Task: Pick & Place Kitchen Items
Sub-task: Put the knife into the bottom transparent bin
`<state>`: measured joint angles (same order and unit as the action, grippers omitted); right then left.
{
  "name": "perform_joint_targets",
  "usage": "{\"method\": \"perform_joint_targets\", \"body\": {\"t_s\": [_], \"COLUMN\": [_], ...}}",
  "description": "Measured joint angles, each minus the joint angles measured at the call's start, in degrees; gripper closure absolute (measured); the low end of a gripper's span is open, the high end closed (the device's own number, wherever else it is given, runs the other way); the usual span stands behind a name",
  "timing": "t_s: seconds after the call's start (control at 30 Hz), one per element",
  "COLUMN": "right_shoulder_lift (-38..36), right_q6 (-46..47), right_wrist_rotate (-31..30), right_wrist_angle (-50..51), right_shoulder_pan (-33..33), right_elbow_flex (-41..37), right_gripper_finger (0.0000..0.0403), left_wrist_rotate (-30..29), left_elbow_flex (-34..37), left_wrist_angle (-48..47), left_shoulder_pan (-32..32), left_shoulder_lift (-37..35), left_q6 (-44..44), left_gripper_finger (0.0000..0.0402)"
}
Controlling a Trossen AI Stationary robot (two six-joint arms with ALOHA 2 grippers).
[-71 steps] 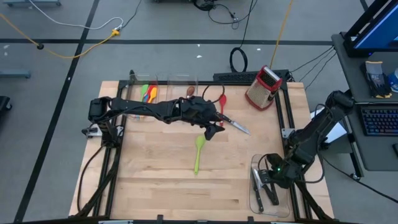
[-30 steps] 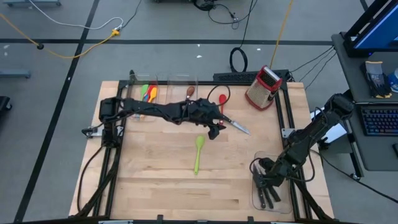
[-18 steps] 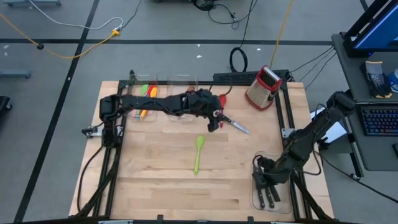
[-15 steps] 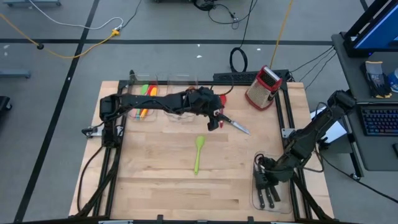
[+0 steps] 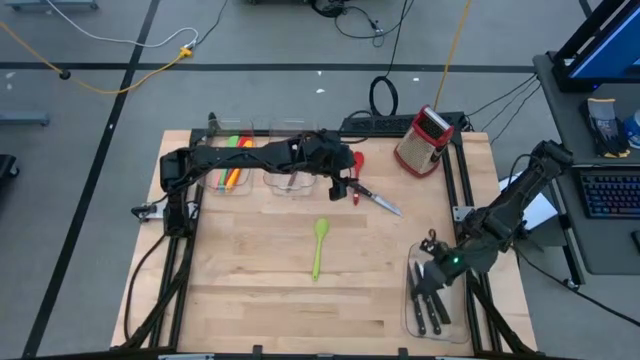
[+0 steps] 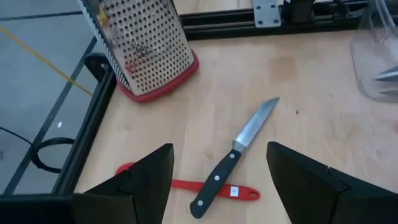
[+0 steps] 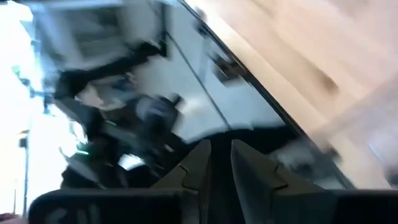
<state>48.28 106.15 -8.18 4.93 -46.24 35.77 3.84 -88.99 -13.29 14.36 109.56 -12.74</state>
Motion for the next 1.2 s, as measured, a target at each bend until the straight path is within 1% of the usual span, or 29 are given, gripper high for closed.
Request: {"method": "perform_joint_targets", "body": {"t_s": [0.1,0.2,0.3,0.4,0.57,0.63,0.7,0.83,1.07,1.2], "right_shoulder_lift": [-2.9,-5.6,-7.8,-9.3,-11.0,-11.6,-12.1,-12.8,-13.0,-13.0], "right_q6": [-5.3,-9.8,-13.6,-16.1,-18.7,-19.5,-20.3,-21.4,-21.3,-21.3], "right_wrist_rotate": [-7.3,-12.4,-16.2,-18.7,-19.1,-19.1,-19.1,-19.0,-18.8,-18.8], "right_wrist_angle": [-1.1,-0.9,-0.9,-0.9,-0.8,-0.8,-0.9,-0.8,-0.8,-0.8], "right_shoulder_pan": [0.0,0.0,0.0,0.0,0.0,0.0,0.0,0.0,0.0,0.0], "right_elbow_flex": [0.0,0.0,0.0,0.0,0.0,0.0,0.0,0.0,0.0,0.0], "right_gripper_finger": [0.0348,0.0349,0.0349,0.0349,0.0349,0.0349,0.0348,0.0348,0.0348,0.0348], "left_wrist_rotate": [0.1,0.3,0.4,0.4,2.4,3.3,4.4,6.9,6.6,5.7], "left_elbow_flex": [0.0,-1.8,-6.9,-14.0,-25.7,-28.8,-30.5,-31.4,-31.5,-31.5], "left_wrist_angle": [1.1,0.3,-4.1,-10.2,-19.1,-20.8,-21.3,-20.3,-20.3,-19.6], "left_shoulder_pan": [-0.4,-0.9,-1.4,-1.4,-0.7,-0.7,-0.8,-0.7,-0.7,-0.7], "left_shoulder_lift": [0.9,3.8,8.2,13.2,20.9,23.2,25.1,27.9,30.6,31.0], "left_q6": [-1.2,-2.4,-5.8,-8.2,-9.6,-9.9,-10.3,-10.3,-10.1,-11.7], "left_gripper_finger": [0.0142,0.0142,0.0142,0.0142,0.0142,0.0142,0.0142,0.0142,0.0142,0.0142]}}
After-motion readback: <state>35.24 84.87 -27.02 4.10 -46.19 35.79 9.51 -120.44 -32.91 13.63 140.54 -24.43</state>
